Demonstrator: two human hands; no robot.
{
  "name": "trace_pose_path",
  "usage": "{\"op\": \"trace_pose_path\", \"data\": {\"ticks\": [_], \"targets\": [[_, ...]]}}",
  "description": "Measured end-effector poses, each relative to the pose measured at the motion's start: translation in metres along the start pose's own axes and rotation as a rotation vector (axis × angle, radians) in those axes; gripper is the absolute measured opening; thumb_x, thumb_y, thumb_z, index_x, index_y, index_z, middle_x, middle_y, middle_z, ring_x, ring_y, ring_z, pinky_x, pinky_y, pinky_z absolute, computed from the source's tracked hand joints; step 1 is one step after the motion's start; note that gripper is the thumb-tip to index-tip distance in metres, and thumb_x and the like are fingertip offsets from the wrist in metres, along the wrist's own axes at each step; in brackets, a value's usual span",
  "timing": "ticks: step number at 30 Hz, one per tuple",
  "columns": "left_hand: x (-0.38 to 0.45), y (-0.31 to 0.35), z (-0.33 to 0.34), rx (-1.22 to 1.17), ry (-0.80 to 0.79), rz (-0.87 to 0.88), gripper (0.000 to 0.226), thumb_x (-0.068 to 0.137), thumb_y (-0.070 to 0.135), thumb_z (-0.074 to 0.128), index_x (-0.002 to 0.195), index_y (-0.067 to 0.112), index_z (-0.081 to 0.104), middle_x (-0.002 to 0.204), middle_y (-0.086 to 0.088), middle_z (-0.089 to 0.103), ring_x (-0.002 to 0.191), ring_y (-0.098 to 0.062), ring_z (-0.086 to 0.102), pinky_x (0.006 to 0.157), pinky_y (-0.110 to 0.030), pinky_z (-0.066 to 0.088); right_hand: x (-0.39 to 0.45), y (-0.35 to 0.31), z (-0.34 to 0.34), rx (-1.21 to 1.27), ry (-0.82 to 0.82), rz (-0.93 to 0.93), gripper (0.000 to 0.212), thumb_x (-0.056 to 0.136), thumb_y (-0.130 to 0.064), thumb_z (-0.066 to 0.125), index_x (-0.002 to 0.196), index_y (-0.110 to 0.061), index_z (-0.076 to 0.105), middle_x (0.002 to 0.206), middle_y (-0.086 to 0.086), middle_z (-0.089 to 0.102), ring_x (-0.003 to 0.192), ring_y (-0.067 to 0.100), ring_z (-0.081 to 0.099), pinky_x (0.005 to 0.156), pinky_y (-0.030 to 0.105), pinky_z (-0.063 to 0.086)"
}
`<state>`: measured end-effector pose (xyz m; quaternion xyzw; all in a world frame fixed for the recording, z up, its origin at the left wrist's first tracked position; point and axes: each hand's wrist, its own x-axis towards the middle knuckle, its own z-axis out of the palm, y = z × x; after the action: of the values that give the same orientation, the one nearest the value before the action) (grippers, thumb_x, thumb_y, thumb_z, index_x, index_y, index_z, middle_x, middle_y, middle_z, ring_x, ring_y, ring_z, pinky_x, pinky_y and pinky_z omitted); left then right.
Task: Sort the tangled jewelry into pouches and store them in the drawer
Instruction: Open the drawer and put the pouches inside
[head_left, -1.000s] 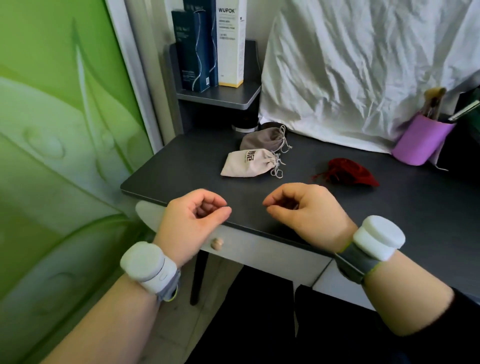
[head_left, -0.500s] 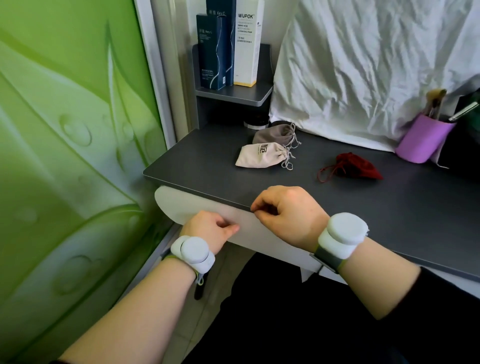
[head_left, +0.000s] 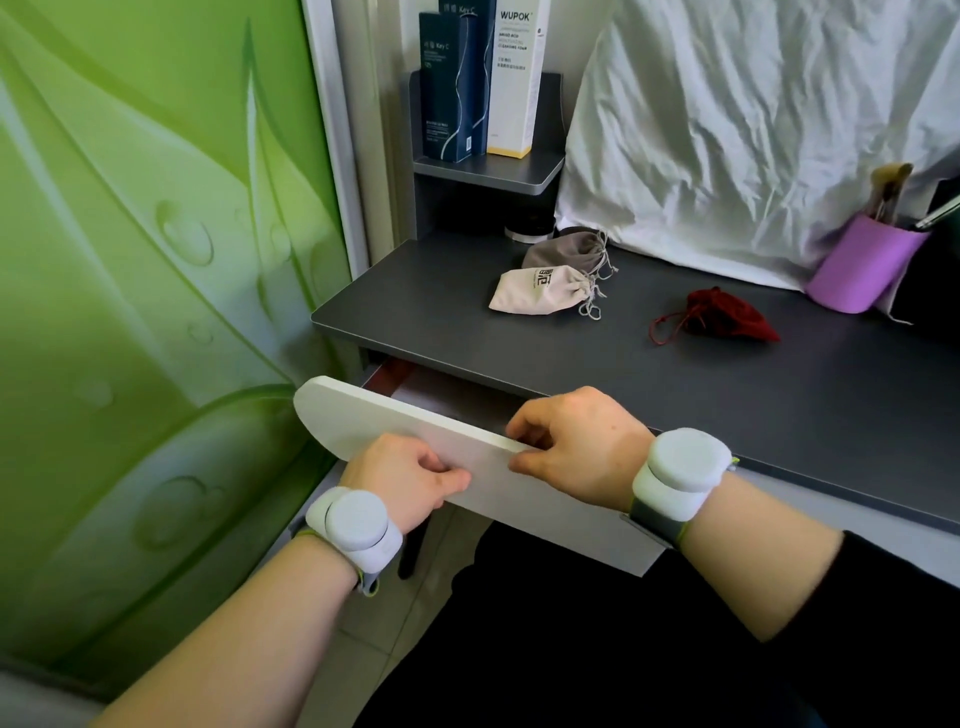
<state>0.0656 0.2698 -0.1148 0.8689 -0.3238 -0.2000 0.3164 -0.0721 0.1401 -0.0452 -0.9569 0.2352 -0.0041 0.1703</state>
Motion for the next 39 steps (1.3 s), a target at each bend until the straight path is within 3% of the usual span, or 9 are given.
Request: {"op": "trace_pose_path", "data": {"ticks": [2,5,7,10,14,20,28,34,39], "targets": [[-0.007,-0.002,-0.004,0.029,0.017,0.027,0.027,0.069,0.053,0.074,0.062,0.027,0.067,0.056,0.015,0.066,0.061,-0.004,0.062,0.063,-0.024,0.052,-0.002,-0.001,0.004,0.02,0.001,0.023,0.022,0.081,-0.039,0.061,0.1,-0.029,0.067,0.091,-0.011,0.069,0.089,0.012,0.061,0.081,0.026,0.051],[-0.016,-0.003,-0.013,-0.038,0.181,0.204,0.02,0.066,0.039,0.08,0.065,0.028,0.064,0.061,0.017,0.06,0.065,0.001,0.054,0.057,-0.014,0.037,-0.003,-0.003,0.003,0.031,0.006,0.029,0.018,0.08,-0.038,0.062,0.094,-0.029,0.069,0.08,-0.013,0.065,0.084,0.011,0.06,0.077,0.024,0.05],[-0.016,0.001,-0.024,-0.004,0.264,0.411,0.023,0.066,0.03,0.082,0.079,0.03,0.063,0.081,0.017,0.054,0.082,-0.002,0.047,0.073,-0.017,0.036,-0.003,-0.005,0.001,0.049,-0.008,0.033,0.016,0.079,-0.038,0.064,0.091,-0.029,0.07,0.075,-0.015,0.062,0.081,0.009,0.059,0.076,0.024,0.05],[-0.012,0.005,-0.039,0.198,0.179,0.568,0.038,0.071,0.034,0.08,0.106,0.03,0.066,0.103,0.018,0.054,0.105,-0.006,0.042,0.094,-0.027,0.028,-0.007,-0.011,0.0,0.09,-0.03,0.025,0.018,0.075,-0.038,0.069,0.088,-0.027,0.071,0.074,-0.014,0.064,0.077,0.007,0.06,0.072,0.022,0.05],[-0.017,0.004,-0.05,0.122,-0.034,0.45,0.021,0.069,0.031,0.082,0.088,0.026,0.075,0.085,0.013,0.065,0.087,-0.009,0.058,0.087,-0.03,0.043,-0.016,-0.021,0.005,0.139,-0.063,0.008,0.018,0.07,-0.038,0.074,0.084,-0.027,0.073,0.07,-0.015,0.065,0.071,0.003,0.06,0.064,0.018,0.046],[-0.029,-0.002,-0.061,0.168,-0.148,0.416,0.018,0.061,0.034,0.087,0.074,0.033,0.075,0.075,0.014,0.067,0.076,-0.006,0.06,0.074,-0.03,0.049,-0.029,-0.031,0.014,0.213,-0.099,-0.006,0.017,0.065,-0.042,0.078,0.075,-0.029,0.073,0.065,-0.014,0.069,0.063,-0.001,0.062,0.06,0.018,0.05],[-0.037,-0.005,-0.066,0.242,-0.264,0.405,0.019,0.059,0.034,0.087,0.074,0.033,0.075,0.071,0.016,0.068,0.069,-0.002,0.06,0.066,-0.021,0.045,-0.036,-0.035,0.027,0.29,-0.127,-0.027,0.021,0.069,-0.048,0.074,0.075,-0.027,0.073,0.06,-0.016,0.067,0.059,-0.002,0.059,0.07,0.026,0.054],[-0.028,0.002,-0.072,0.198,-0.376,0.385,0.027,0.059,0.036,0.088,0.082,0.029,0.076,0.074,0.014,0.072,0.062,0.003,0.062,0.06,-0.009,0.044,-0.026,-0.025,0.019,0.466,-0.11,-0.01,0.014,0.081,-0.026,0.069,0.075,-0.015,0.072,0.067,0.0,0.073,0.065,0.019,0.071,0.068,0.035,0.06],[-0.007,0.02,-0.067,0.108,-0.335,0.429,0.021,0.063,0.038,0.085,0.078,0.028,0.077,0.072,0.012,0.073,0.069,-0.004,0.067,0.071,-0.023,0.055,-0.01,-0.012,-0.001,0.535,0.007,-0.032,0.013,0.083,-0.021,0.068,0.075,-0.012,0.071,0.069,0.003,0.073,0.062,0.016,0.071,0.064,0.031,0.06]]}}
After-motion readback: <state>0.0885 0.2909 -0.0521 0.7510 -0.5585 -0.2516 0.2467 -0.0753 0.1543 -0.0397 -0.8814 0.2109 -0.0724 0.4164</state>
